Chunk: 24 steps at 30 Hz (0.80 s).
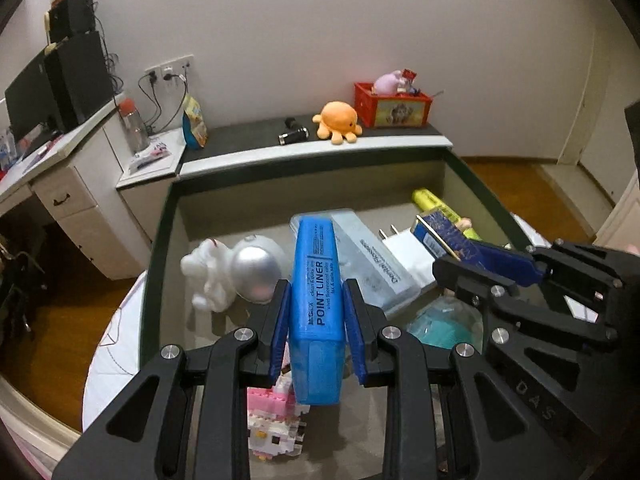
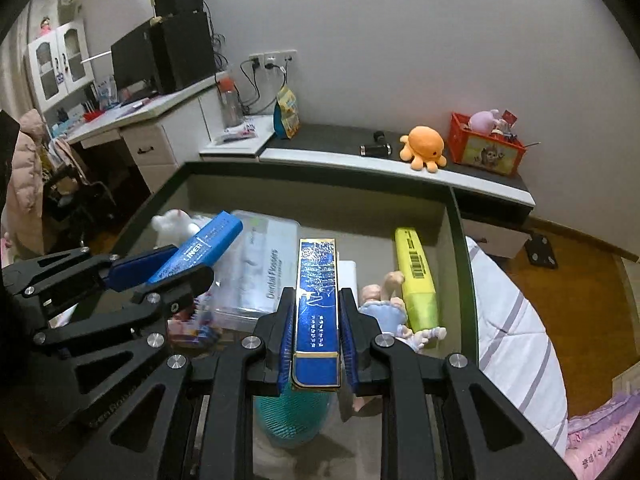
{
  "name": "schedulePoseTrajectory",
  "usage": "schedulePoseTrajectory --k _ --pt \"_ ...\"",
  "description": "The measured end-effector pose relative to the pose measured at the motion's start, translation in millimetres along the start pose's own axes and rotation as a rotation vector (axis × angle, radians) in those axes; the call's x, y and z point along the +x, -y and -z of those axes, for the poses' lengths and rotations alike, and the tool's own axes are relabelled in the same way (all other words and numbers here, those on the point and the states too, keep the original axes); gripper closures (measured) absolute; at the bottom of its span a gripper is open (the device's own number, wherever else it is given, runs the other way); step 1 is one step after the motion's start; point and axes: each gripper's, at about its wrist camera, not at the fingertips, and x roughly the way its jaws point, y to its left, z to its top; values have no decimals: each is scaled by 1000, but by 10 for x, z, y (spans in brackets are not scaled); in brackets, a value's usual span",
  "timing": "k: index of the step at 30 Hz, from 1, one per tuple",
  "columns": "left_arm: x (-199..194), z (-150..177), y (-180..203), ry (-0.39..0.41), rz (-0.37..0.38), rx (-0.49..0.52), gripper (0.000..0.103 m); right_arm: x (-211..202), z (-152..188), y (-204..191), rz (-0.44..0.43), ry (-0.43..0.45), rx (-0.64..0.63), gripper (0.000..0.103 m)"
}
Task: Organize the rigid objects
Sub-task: 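Carry the highlighter and lipstick box over the pink box with both tools, then open both tools to drop the highlighter and lipstick box inside, then withdraw both tools from the box toward the white adapter and rose-gold tin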
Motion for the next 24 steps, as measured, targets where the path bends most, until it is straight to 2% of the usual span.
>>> schedulePoseTrajectory --k 6,9,13,14,16,17,19,20,21,23,24 --pt "40 11 86 -21 -4 16 73 32 16 103 -7 -22 44 81" --pt "-33 28 62 -8 6 -3 68 -32 23 101 -1 -14 49 70" --pt "-367 109 -35 41 27 -50 63 -323 56 94 52 34 45 35" --pt "-459 133 -50 61 18 -57 57 -425 77 90 50 54 46 28" --pt "-687 206 -75 112 -10 -64 44 -617 119 55 42 92 39 23" --pt "-816 252 -83 142 -23 -70 34 -728 151 40 42 113 38 22" --pt "-1065 355 -122 208 -16 -91 20 -920 206 24 42 154 45 20" --pt "-1176 403 -131 232 -3 -100 8 -1041 251 4 52 173 48 16" --pt "-1246 419 -165 250 7 -105 3 -1100 264 -10 64 183 47 13" --pt "-1498 539 -161 323 19 -106 1 -1285 345 -67 102 223 35 0" --pt "-1597 590 -152 343 17 -102 0 -1369 390 -84 126 240 32 0"
